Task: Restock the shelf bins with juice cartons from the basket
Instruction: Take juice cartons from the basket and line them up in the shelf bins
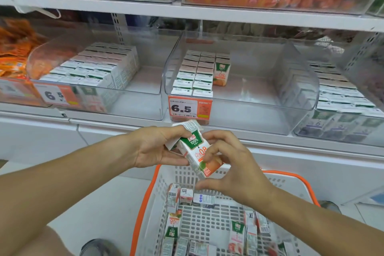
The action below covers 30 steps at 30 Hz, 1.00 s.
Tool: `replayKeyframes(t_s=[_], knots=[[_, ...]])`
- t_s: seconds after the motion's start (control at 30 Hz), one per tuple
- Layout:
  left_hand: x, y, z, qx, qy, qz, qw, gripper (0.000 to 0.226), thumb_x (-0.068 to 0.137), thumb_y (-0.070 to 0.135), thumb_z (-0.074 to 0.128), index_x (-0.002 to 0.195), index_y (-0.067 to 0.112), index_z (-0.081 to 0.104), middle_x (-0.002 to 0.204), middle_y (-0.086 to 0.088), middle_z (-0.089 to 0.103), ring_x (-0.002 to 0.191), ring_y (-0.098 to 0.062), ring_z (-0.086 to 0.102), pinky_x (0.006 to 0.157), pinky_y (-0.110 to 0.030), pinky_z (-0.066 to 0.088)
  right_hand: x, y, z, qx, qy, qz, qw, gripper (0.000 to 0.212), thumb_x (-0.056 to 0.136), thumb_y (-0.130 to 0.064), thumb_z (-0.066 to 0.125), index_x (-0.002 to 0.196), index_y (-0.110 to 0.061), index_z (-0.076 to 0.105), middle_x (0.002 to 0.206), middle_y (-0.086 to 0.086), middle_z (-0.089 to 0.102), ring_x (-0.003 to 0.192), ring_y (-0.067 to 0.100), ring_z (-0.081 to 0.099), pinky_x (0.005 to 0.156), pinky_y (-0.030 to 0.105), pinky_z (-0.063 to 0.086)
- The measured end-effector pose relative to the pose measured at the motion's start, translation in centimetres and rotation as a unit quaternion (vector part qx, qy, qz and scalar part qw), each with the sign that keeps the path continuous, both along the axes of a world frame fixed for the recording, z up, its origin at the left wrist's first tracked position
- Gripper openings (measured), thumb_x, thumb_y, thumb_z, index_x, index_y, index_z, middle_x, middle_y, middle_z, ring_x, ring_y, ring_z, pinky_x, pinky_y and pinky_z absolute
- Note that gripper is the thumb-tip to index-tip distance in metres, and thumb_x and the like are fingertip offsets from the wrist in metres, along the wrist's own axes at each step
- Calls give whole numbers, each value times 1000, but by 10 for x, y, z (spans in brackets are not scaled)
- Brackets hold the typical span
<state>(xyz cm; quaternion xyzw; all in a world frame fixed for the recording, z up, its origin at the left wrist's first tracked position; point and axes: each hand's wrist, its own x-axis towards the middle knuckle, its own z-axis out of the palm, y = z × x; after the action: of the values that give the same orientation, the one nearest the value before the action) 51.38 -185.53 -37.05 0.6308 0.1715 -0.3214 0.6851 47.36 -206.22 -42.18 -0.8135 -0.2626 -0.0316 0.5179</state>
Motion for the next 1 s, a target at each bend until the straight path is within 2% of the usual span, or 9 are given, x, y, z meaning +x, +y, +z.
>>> replayKeyframes(t_s=[0.1,0.17,0.3,0.4,0.57,0.7,0.77,0.87,1.0], knots=[[0,2,-4,36,-6,-29,999,27,87,16,68,112,8,70,107,-17,74,81,-27,74,65,-34,63,-10,9,5,43,119,-13,992,31,70,-33,88,92,-27,69,135,-15,52,108,16,65,82,30,58],[0,3,-5,60,-7,-50,997,27,88,16,66,113,7,70,103,-16,75,80,-26,74,64,-33,62,-14,15,4,109,207,-24,972,20,83,-26,79,99,-24,67,133,-9,57,109,17,66,75,38,61],[-4,3,-1,83,-12,-113,990,22,90,14,65,110,7,67,102,-15,75,87,-29,74,76,-35,62,-9,14,10,107,334,-61,934,51,79,-4,80,116,-23,51,114,6,69,85,18,74,66,36,61],[-5,3,5,92,-31,-124,988,23,88,13,69,107,5,59,100,-17,75,92,-31,74,79,-35,62,-3,5,16,87,392,-40,915,65,71,0,85,121,-23,50,105,19,71,85,26,74,72,34,59],[6,17,13,80,-75,-70,992,35,84,2,70,118,-1,62,102,-16,75,93,-32,74,78,-31,61,7,-14,37,101,360,-75,925,68,71,9,81,124,-25,55,105,19,69,89,32,73,80,43,59],[4,25,26,136,-135,-132,973,25,87,2,67,111,-3,67,101,-15,76,87,-28,75,77,-26,61,17,-33,61,181,310,-105,927,59,64,11,82,117,-7,63,111,23,69,87,34,73,70,34,59],[0,22,31,164,-159,-151,962,26,88,7,67,113,-2,62,91,-19,76,78,-27,75,73,-29,62,25,-40,78,226,265,-129,929,59,58,6,83,112,-7,63,102,19,72,81,29,73,68,32,58],[-2,18,36,177,-193,-133,956,35,86,15,72,113,6,51,83,-22,75,73,-33,74,71,-39,62,45,-44,101,284,190,-170,924,41,67,11,74,101,-10,62,85,10,76,74,22,73,67,31,60],[3,18,38,192,-232,-97,949,37,85,29,73,107,6,55,76,-18,75,67,-35,73,66,-40,61,91,-43,116,190,83,-229,951,42,68,8,82,102,-10,64,90,10,77,78,21,71,75,37,60]])
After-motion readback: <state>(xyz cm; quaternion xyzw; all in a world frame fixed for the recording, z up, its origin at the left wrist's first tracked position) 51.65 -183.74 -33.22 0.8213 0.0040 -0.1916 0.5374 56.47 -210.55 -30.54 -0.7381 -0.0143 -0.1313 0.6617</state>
